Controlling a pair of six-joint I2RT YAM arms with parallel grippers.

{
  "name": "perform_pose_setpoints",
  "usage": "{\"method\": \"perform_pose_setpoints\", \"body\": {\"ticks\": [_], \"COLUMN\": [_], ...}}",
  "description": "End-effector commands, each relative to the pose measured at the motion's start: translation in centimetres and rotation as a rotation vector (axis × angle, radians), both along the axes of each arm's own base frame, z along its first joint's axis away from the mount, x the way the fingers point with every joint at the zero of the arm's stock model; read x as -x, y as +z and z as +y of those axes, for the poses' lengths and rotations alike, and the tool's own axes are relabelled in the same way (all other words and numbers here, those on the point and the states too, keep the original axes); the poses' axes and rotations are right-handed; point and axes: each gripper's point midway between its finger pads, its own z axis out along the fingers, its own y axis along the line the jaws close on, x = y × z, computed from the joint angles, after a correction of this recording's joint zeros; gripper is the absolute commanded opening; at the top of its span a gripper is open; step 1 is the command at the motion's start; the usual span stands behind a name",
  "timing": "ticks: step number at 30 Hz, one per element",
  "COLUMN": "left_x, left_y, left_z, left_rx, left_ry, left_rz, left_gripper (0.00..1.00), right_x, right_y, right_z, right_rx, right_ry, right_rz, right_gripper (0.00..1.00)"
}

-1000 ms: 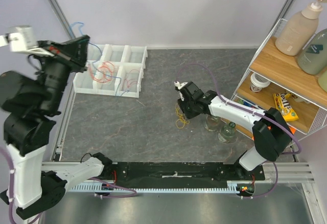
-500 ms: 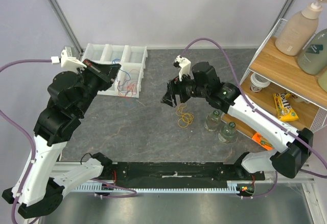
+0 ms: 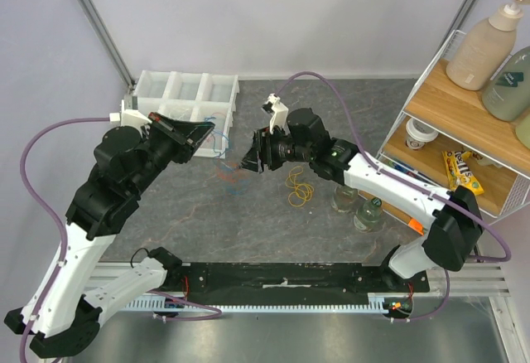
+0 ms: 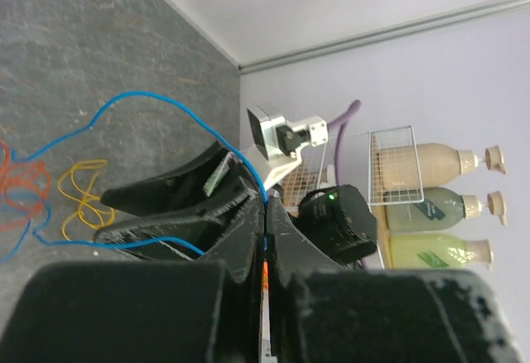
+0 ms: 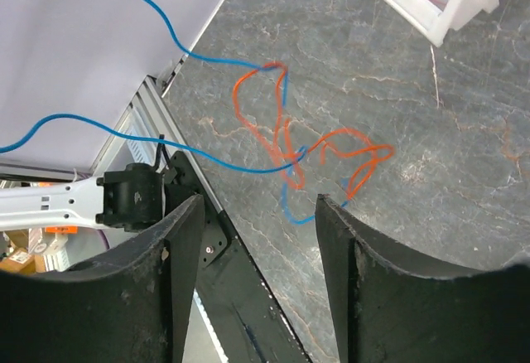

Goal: Untangle the cables

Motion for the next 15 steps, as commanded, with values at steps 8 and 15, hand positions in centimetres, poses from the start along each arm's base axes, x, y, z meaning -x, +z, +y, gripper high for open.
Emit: {"method": "perform_pose_setpoints", "body": {"ticks": [8,15], "left_x": [1.4,1.6], "left_y": [1.8,2.5], "left_z": [-1.7,-1.8], "left_rx": [0.158,0.185], "left_ry": [-0.098,-0.109], "left_rz": [0.008,0.003], "left_gripper": [0.02,0.02], "right_x": [-0.5,-1.3], "right_y": [-4.0,-5.1], "right_z": [1.3,2.3], "right_rx": [-0.012,-0.015], "right_ry": [-0.002,-0.002], "right_rz": [0.067,0.065], "right_gripper": [0.57,0.56]}}
